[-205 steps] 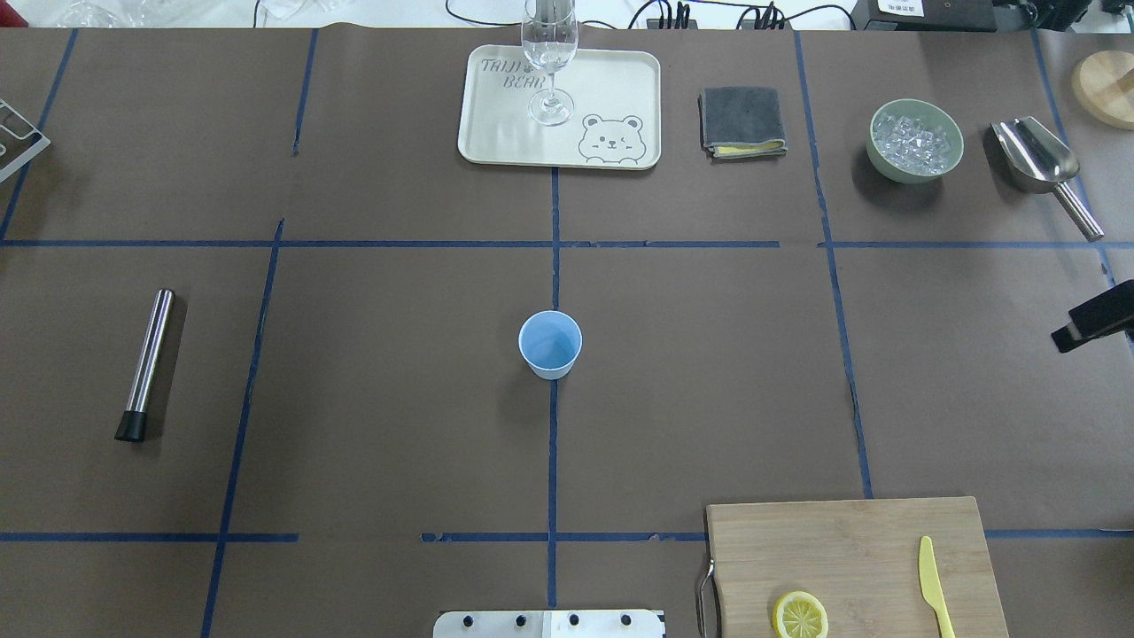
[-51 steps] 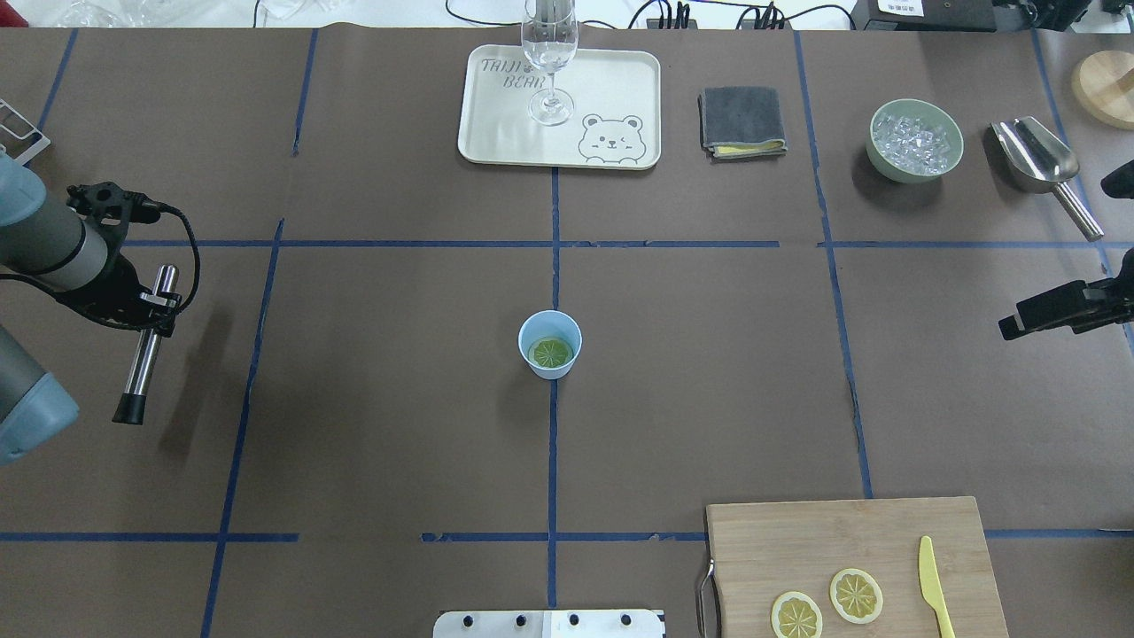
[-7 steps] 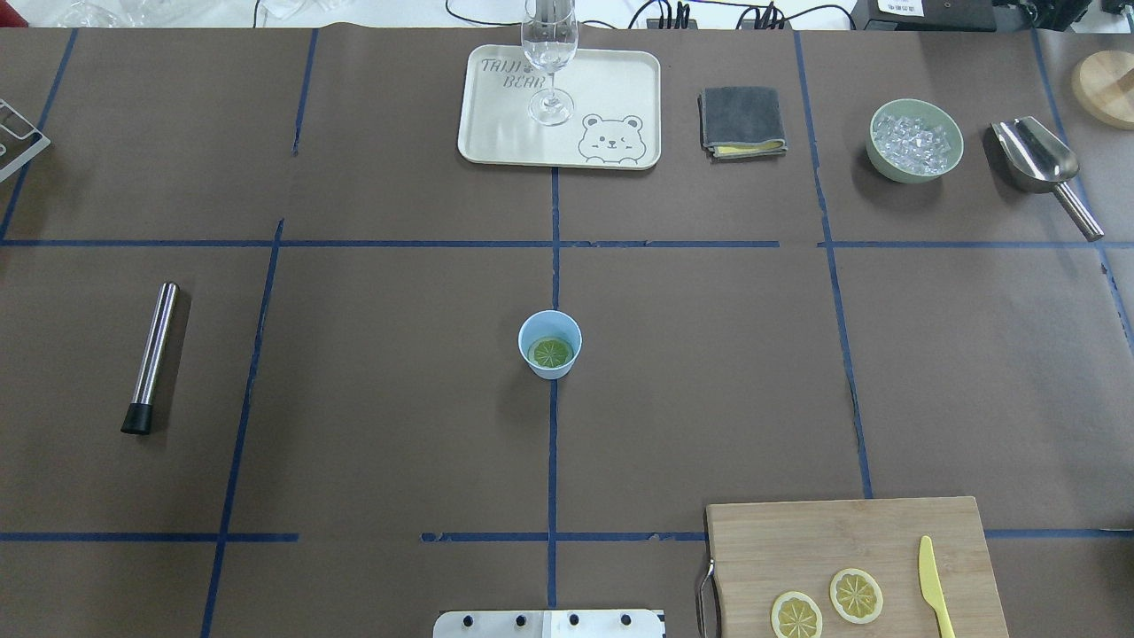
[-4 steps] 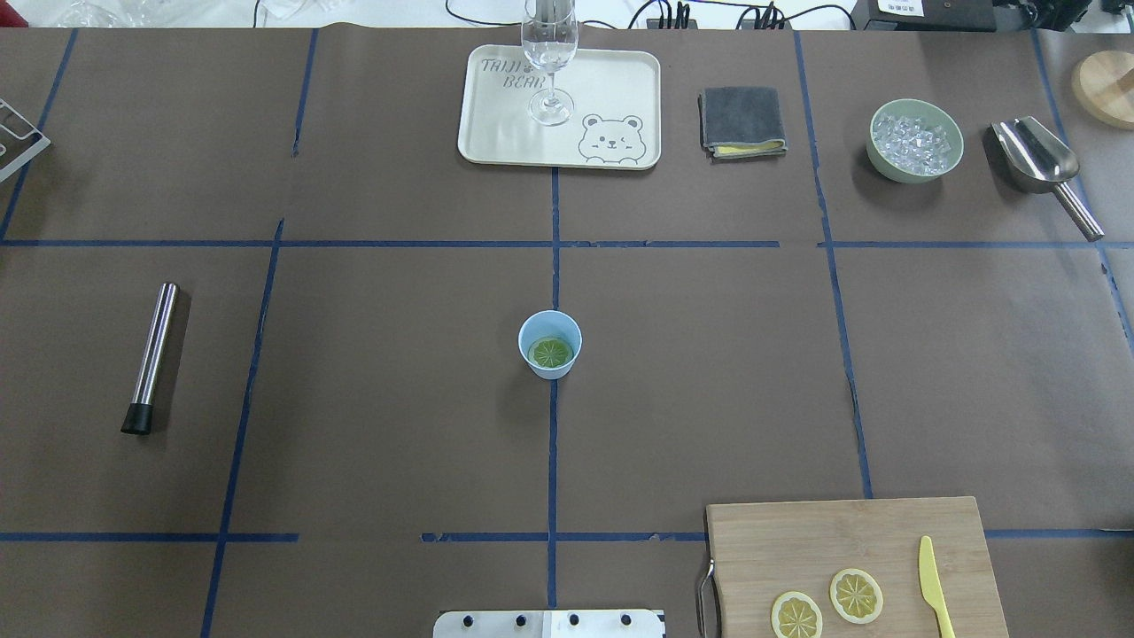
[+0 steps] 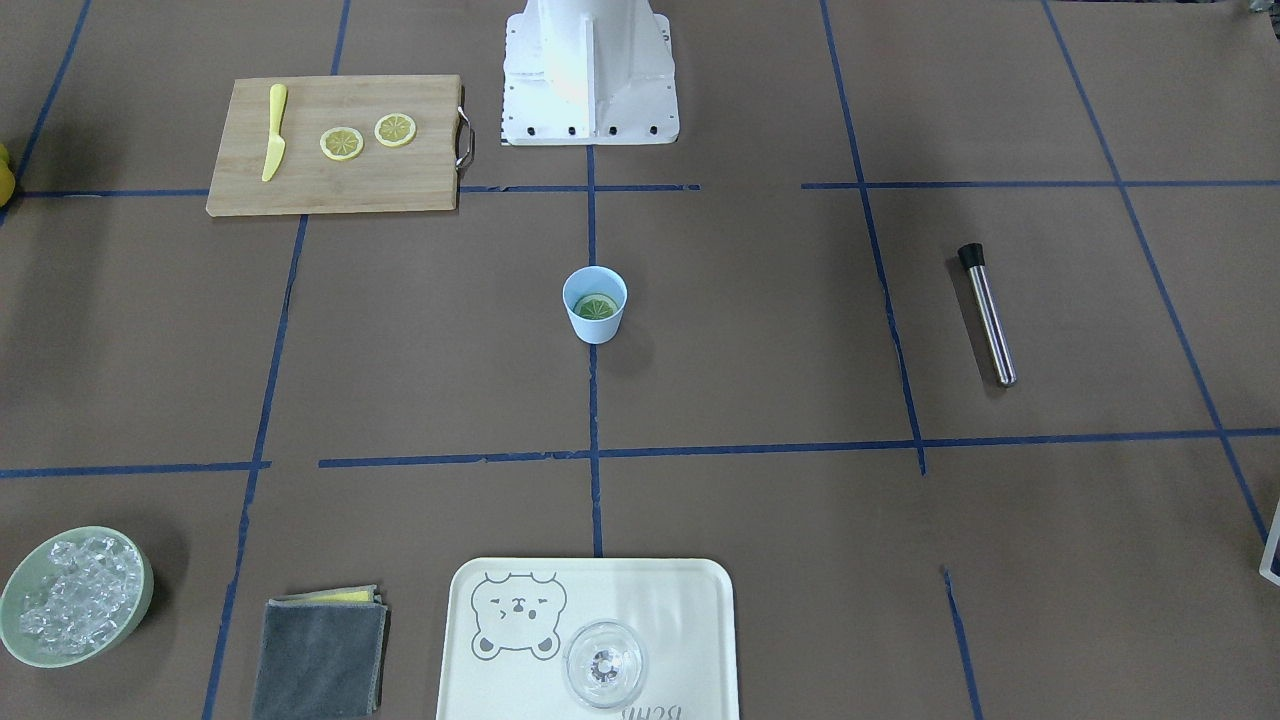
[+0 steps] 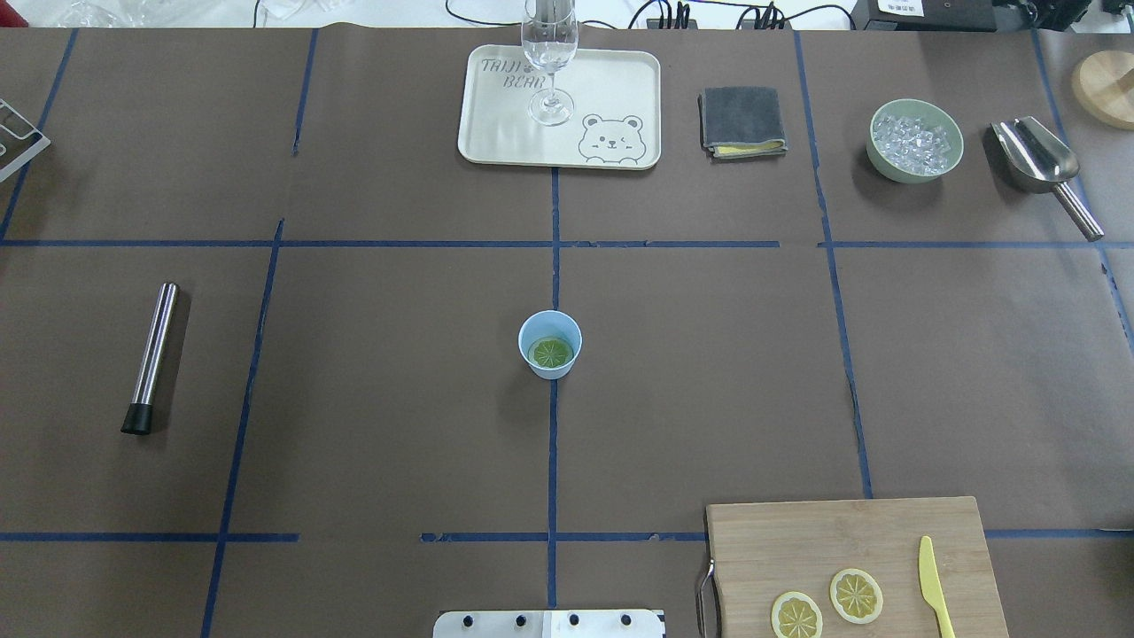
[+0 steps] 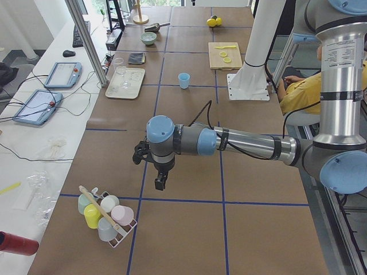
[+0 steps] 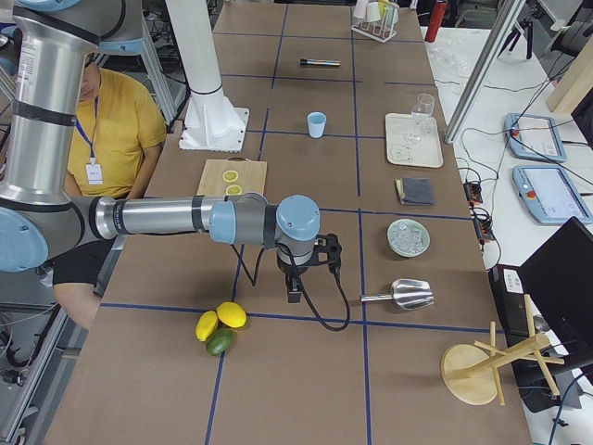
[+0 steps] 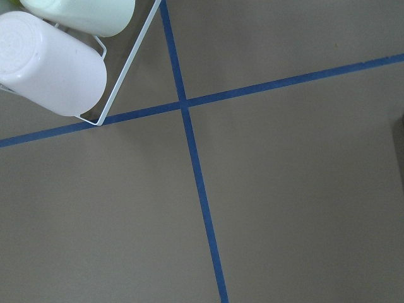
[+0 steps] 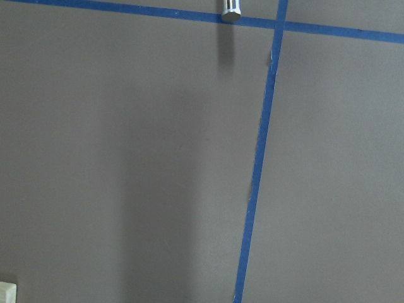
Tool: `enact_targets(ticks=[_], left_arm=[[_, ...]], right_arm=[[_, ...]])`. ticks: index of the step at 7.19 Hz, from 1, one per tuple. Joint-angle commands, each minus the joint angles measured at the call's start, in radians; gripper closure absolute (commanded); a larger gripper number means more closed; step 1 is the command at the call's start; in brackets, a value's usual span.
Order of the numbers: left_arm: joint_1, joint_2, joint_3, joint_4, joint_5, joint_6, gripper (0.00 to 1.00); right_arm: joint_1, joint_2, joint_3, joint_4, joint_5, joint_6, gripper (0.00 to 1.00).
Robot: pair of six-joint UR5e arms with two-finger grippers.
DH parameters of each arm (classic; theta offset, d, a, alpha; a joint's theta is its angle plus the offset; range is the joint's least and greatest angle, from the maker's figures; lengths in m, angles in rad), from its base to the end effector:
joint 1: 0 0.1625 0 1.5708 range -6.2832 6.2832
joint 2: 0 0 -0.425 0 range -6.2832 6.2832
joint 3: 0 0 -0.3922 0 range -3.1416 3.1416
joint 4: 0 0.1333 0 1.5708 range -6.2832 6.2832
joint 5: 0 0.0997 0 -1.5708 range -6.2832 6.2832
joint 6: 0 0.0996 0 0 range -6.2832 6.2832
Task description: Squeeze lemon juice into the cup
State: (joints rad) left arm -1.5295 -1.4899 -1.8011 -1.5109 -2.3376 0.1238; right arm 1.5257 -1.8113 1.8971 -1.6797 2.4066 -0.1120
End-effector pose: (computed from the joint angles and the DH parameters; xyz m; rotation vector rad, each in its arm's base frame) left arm -0.0452 -0.4615 0.5903 0.1168 0.7633 0.1911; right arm 0.0419 -0.3899 0.6107 0.0062 -0.8367 -0.1382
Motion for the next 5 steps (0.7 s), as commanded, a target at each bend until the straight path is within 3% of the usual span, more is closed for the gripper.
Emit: enact_targets(ticks=[1,5], left_arm=[[0.0,0.005,0.006,0.003,0.003,0.0,0.0],[0.002,0.005,0.029,0.0,0.003,-0.006,0.0]], right_arm=[[-0.001,0.006,-0.003,0.0,-0.004,-0.002,0.0],[-0.001,0.006,-0.033,-0.002,-0.011,-0.003,0.0]])
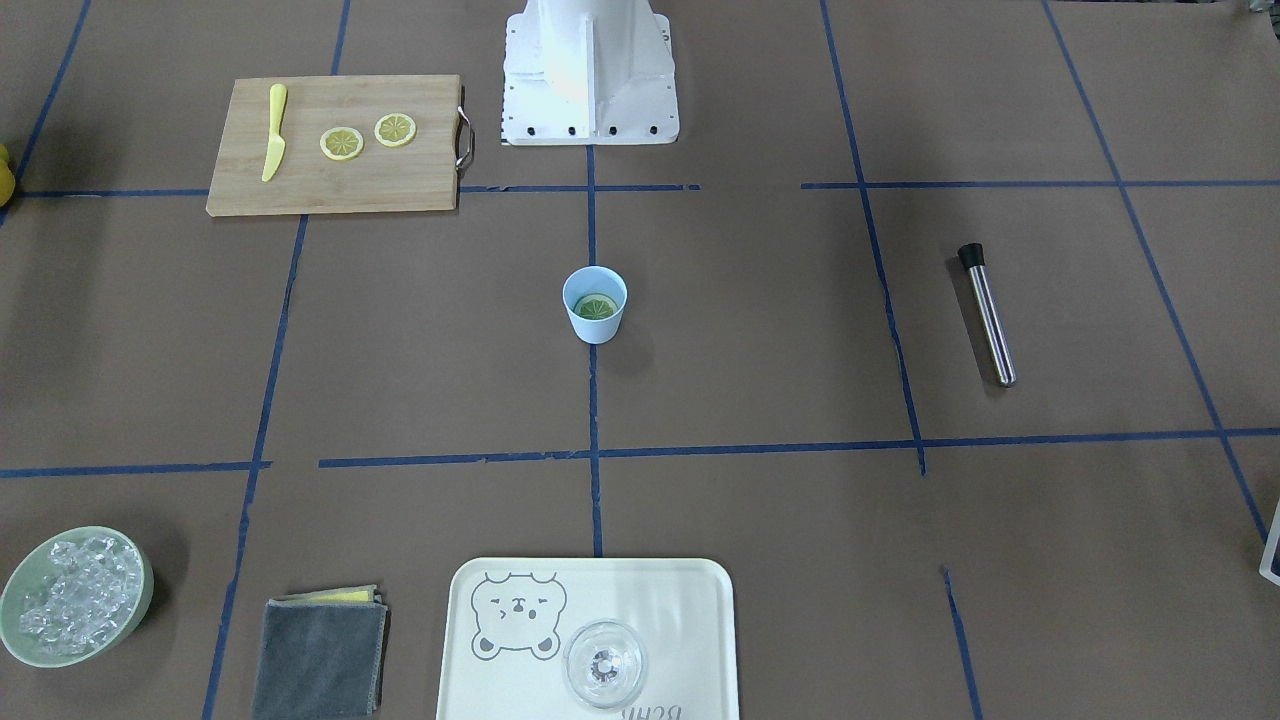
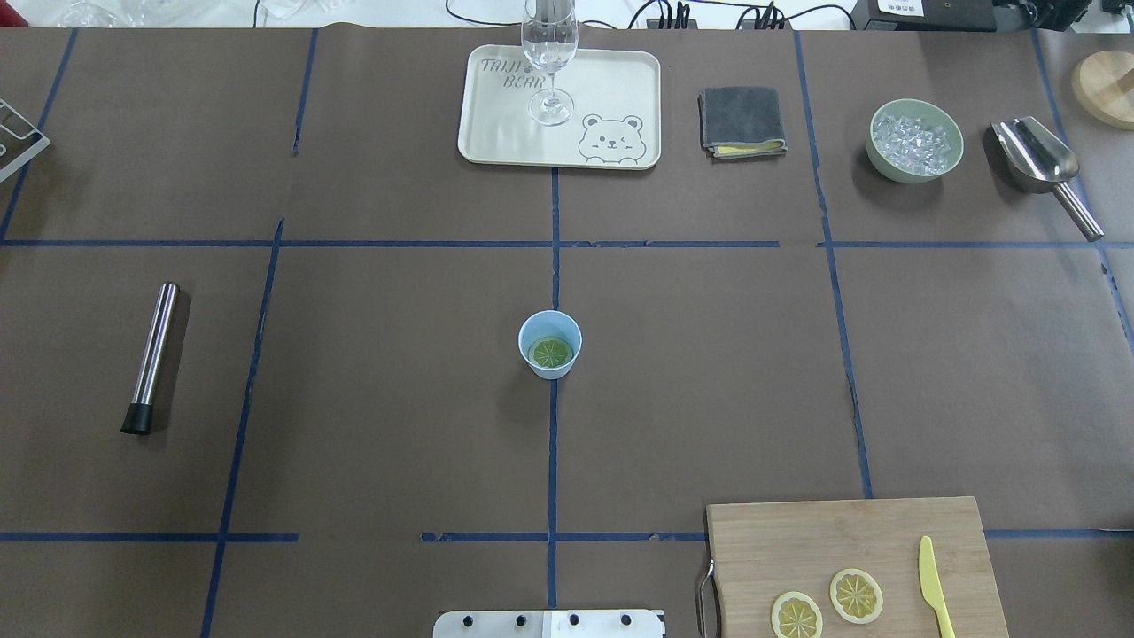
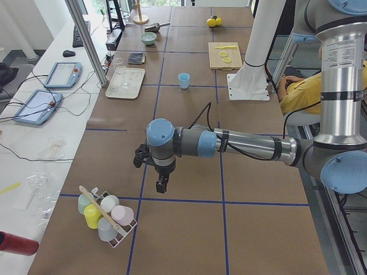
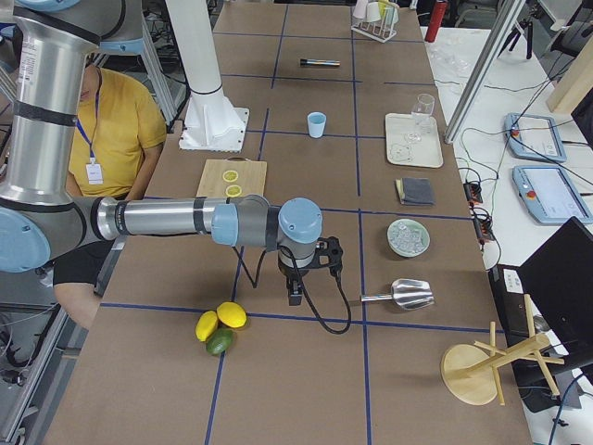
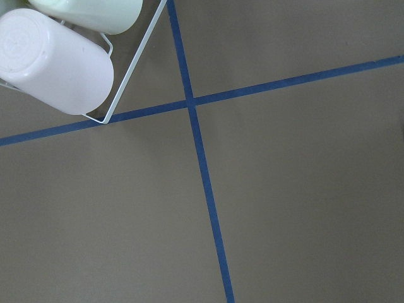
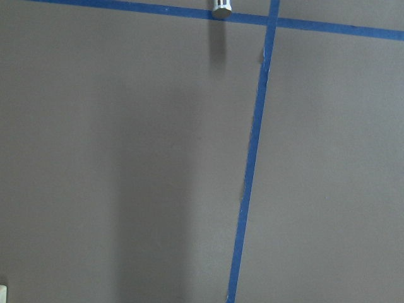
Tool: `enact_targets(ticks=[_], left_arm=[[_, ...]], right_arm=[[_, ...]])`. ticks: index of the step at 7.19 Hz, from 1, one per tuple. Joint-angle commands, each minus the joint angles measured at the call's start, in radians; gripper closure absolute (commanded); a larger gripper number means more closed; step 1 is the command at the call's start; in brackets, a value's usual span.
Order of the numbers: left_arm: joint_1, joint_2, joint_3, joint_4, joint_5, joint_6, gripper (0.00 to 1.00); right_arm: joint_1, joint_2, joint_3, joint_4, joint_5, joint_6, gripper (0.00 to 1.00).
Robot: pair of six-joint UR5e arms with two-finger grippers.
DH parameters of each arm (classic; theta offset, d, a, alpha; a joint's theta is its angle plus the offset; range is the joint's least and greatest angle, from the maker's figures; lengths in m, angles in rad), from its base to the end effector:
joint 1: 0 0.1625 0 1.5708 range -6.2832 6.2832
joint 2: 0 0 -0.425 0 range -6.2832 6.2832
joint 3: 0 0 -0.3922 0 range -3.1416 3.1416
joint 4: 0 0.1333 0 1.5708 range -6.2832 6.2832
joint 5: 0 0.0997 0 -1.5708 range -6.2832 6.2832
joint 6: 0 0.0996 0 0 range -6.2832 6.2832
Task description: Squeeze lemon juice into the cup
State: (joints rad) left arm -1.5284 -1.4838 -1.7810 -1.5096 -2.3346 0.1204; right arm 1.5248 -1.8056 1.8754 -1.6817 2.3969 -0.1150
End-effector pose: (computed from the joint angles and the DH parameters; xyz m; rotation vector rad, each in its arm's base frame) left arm -0.0450 -0.4586 0.6033 0.0888 0.7617 0.1784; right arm 0.0421 -0.3916 0.6200 -0.0102 -0.8275 -0.1347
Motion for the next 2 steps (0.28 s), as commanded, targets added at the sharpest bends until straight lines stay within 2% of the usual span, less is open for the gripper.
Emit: enact_targets(ticks=[1,2], left_arm=[[0.002,0.005,0.008,0.0,0.0,-0.004,0.0],[0.002,0.007,0.008,0.002,0.0,-0.004,0.0]], right_arm=[[0.0,0.0,-0.012,-0.001,-0.008,0.0,0.0],[-0.003,0.003,-0.01,-0.003,-0.043,0.001,0.0]])
